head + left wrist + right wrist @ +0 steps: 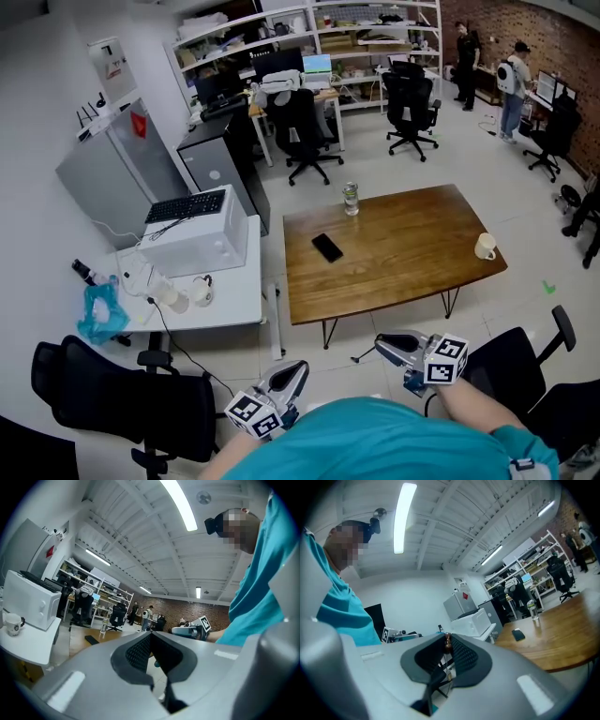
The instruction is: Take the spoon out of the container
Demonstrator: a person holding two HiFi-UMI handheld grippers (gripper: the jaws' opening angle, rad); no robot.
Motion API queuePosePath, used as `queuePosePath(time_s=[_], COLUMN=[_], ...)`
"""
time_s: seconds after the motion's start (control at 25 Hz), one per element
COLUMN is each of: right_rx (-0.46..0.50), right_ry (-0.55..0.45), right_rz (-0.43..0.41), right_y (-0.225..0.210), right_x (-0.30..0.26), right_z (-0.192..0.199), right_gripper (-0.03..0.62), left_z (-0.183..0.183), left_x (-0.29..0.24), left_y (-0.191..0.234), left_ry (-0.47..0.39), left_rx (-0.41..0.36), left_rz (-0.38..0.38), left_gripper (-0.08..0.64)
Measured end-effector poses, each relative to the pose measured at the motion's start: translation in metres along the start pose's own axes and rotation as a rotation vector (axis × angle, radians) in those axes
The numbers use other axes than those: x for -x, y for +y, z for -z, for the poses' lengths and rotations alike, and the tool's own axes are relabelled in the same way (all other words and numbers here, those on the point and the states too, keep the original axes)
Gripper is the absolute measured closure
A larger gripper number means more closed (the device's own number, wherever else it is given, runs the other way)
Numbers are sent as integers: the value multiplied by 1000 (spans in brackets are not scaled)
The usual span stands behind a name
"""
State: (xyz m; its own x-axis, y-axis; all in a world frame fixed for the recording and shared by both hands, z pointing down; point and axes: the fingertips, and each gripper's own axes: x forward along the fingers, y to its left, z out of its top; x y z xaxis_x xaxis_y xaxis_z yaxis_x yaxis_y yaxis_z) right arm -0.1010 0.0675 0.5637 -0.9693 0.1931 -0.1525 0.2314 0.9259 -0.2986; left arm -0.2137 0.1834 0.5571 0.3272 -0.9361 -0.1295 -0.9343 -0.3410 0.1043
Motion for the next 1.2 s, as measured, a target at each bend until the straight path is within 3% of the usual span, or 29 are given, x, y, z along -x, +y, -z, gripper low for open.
queuePosePath(time_s=[0.16, 0.48, 1.2], right_rx=[-66, -30, -2], right_ry=[-28, 13, 33], right_rz=[-19, -42, -64], right_y=[8, 27, 37], right_x=[-36, -71, -71], right_z=[6, 19, 18], right_gripper=[552, 552, 552], left_z=[-8, -16, -15], left_x=[24, 52, 63], left_y=[24, 34, 26], left_ry=[-19, -35, -47], left_rx=[21, -4, 14], left_rz=[-14, -18, -42], left_gripper=[561, 563, 563])
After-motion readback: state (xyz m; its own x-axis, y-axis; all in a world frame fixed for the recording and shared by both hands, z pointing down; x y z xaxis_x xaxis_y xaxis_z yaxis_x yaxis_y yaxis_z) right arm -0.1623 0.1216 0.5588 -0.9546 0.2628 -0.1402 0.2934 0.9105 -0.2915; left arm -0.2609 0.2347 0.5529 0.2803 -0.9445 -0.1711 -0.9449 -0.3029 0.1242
